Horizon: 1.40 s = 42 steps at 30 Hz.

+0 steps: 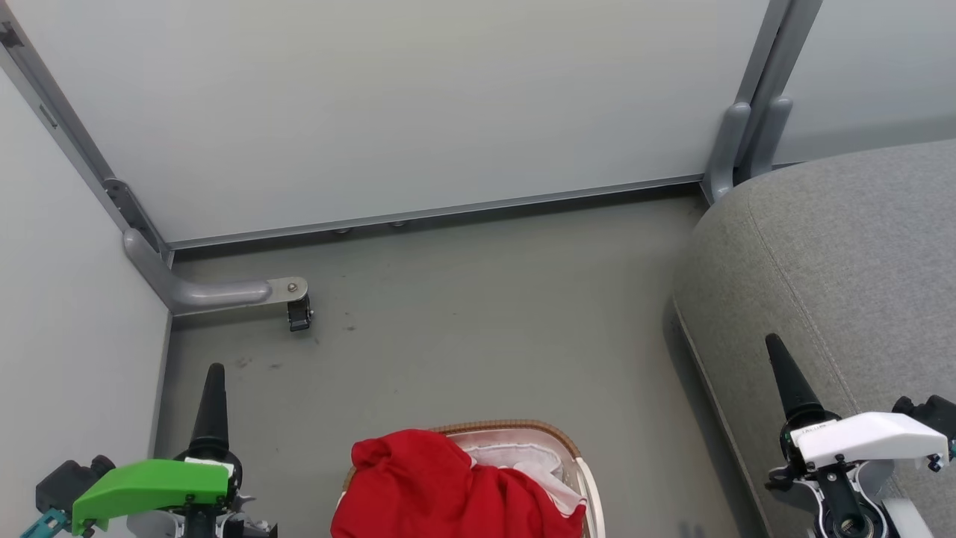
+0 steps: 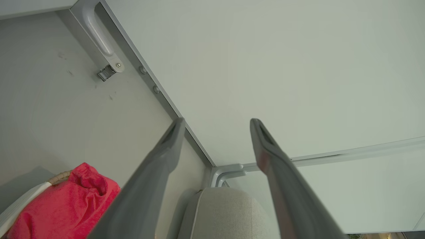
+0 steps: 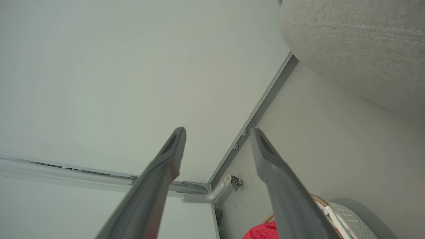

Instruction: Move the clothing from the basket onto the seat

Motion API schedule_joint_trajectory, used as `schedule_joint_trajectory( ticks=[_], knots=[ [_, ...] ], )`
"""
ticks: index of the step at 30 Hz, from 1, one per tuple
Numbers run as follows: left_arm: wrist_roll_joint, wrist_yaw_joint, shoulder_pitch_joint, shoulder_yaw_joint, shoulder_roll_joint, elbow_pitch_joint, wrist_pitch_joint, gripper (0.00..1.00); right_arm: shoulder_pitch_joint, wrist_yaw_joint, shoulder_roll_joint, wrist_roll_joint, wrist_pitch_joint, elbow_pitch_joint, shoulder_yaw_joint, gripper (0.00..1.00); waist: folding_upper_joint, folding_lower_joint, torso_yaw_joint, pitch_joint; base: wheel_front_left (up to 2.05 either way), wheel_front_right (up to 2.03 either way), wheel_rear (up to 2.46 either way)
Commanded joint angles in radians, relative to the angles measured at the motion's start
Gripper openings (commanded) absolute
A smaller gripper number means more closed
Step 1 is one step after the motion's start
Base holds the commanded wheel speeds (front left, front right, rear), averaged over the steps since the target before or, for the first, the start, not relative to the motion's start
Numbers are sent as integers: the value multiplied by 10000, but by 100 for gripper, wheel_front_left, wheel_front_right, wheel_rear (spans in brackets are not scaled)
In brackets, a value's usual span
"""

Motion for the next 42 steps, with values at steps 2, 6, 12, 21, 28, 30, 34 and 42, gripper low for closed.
schedule_joint_trajectory(
  ticks=[2,6,12,21,28,30,34,42],
  knots=[
    [729,-16,-363,-62,128,-86,-152,100,-365,1,-122,-665,-166,-103,71,100,0,0,7,4,0,0,0],
    [1595,-18,-352,-113,171,-117,-308,100,-404,2,-156,-1356,-326,-101,185,100,0,0,23,14,0,0,0],
    [2649,-21,-341,-380,249,-183,-533,100,-387,2,-199,-2280,-549,-3,268,100,0,0,79,13,0,0,0],
    [4436,67,-284,-656,343,-243,-849,100,-417,3,-268,-3660,-867,5,472,100,0,0,128,16,0,0,0],
    [5538,159,-242,-983,462,-178,-1070,100,-337,3,-307,-4612,-1089,-14,565,100,0,0,162,-2,0,0,0],
    [5808,200,-235,-1058,511,-184,-1137,100,-303,3,-336,-4860,-1153,-32,585,100,0,0,174,4,0,0,0],
    [6325,293,-232,-1184,611,-197,-1259,100,-278,3,-341,-5382,-1275,-31,648,100,0,0,191,14,0,0,0],
    [7245,438,-207,-1555,719,-273,-1496,100,-360,4,-381,-6287,-1501,-2,760,100,0,0,239,47,0,0,0]
  ],
)
